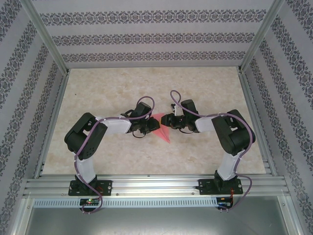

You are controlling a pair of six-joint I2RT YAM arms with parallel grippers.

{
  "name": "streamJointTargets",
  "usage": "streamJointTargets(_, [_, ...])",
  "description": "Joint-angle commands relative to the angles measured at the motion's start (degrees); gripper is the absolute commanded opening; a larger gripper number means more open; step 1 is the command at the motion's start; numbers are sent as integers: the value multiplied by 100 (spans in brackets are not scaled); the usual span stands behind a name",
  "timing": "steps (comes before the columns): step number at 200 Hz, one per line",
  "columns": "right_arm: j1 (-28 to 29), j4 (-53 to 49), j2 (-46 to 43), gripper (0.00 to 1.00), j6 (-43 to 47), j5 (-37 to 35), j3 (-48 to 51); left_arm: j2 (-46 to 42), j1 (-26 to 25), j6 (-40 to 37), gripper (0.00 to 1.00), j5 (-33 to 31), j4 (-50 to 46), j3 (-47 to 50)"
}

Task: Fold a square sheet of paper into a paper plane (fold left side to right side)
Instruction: Fourth fold the wing at the center of the table.

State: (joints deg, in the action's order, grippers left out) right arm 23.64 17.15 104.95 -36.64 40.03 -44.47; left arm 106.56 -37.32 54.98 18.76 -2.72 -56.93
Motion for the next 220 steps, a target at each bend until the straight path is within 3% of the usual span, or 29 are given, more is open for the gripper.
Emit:
streamJointTargets(1, [80, 131, 112, 31, -29, 86, -139, 3, -99, 30, 25, -22, -14, -152])
streamJointTargets(65, [58, -2, 105, 10, 59, 101, -206, 7, -100, 32, 25, -20, -6, -135])
streamJointTargets(94, [10, -213, 114, 8, 196, 63, -266, 2, -100, 35, 25, -29, -14, -117])
streamJointTargets(174, [17, -199, 107, 9, 267, 270, -260, 5, -100, 39, 24, -33, 3, -55])
streamJointTargets(220, [-40, -209, -481, 26, 371, -92, 91, 34, -100, 55, 24, -33, 3, -64])
